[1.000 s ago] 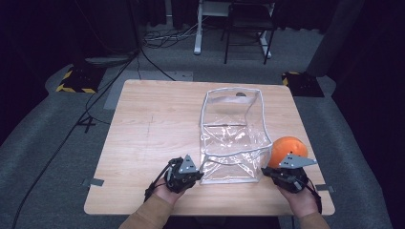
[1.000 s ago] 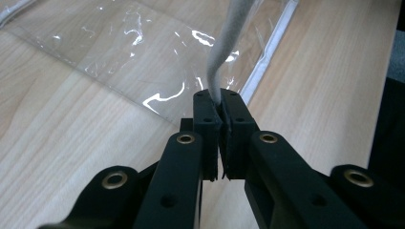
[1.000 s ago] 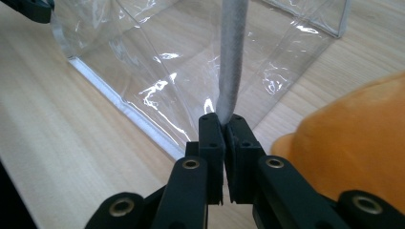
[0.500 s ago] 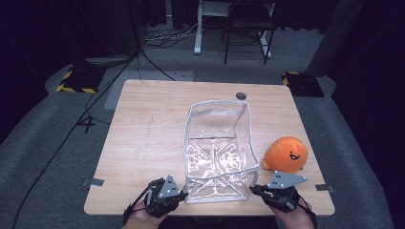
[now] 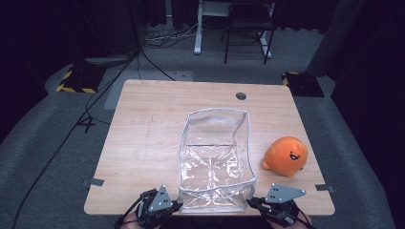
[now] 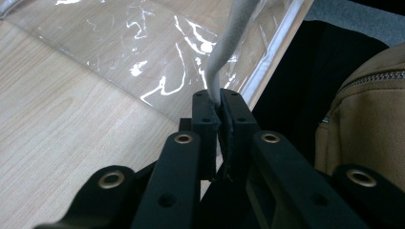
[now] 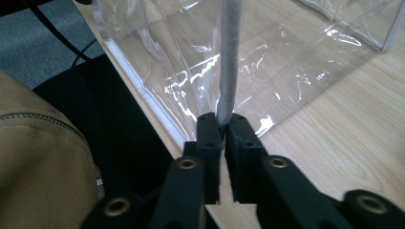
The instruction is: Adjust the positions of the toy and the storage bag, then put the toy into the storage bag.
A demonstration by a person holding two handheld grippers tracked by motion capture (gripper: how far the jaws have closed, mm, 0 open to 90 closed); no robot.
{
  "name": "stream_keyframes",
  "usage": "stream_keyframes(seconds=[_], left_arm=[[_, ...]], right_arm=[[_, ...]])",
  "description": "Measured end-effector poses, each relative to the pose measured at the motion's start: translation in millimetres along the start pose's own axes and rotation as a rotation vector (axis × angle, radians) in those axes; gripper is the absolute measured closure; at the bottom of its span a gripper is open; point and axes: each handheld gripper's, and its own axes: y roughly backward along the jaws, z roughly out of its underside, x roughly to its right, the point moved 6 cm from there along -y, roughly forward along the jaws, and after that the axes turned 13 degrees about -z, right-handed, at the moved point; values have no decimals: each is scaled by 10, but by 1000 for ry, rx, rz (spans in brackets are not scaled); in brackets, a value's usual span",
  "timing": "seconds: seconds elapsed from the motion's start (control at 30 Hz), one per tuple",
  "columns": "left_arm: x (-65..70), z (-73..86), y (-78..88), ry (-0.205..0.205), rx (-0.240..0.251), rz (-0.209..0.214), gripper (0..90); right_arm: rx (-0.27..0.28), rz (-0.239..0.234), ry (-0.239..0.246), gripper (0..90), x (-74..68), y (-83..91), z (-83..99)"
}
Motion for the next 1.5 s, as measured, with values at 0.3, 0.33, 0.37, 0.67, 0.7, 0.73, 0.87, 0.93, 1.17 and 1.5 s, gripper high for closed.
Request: stream_keyframes(seconds=[0.3, 0.33, 0.37, 0.67, 0.7, 0.73, 0.87, 0.93, 1.17, 1.5], left_arm=[[-103, -96, 246, 36, 76, -5, 544], [-103, -96, 246, 36, 76, -5, 537], [-120, -106, 276, 39, 74, -15, 537], [-356, -103, 352, 51, 66, -53, 512], [-356, -103, 352, 51, 66, -53, 508], [-401, -100, 354, 52, 69, -60, 508], [-535, -90, 337, 66, 81, -81, 493], [-632, -72, 274, 79, 80, -95, 491], [-846, 48, 84, 95, 48, -127, 491], [-1166, 279, -165, 168, 7, -166, 478]], right_arm=[[31, 22, 10, 630, 21, 219, -54], [31, 22, 10, 630, 21, 219, -54], [33, 26, 11, 623, 23, 237, -57], [-5, 46, -11, 580, 137, 376, -64], [-5, 46, -11, 580, 137, 376, -64], [0, 46, -15, 579, 152, 392, -70], [7, 68, -35, 577, 267, 501, -98], [15, 74, -44, 576, 315, 538, -116], [28, 100, -62, 576, 488, 650, -194], [32, 139, -95, 576, 809, 787, -281]])
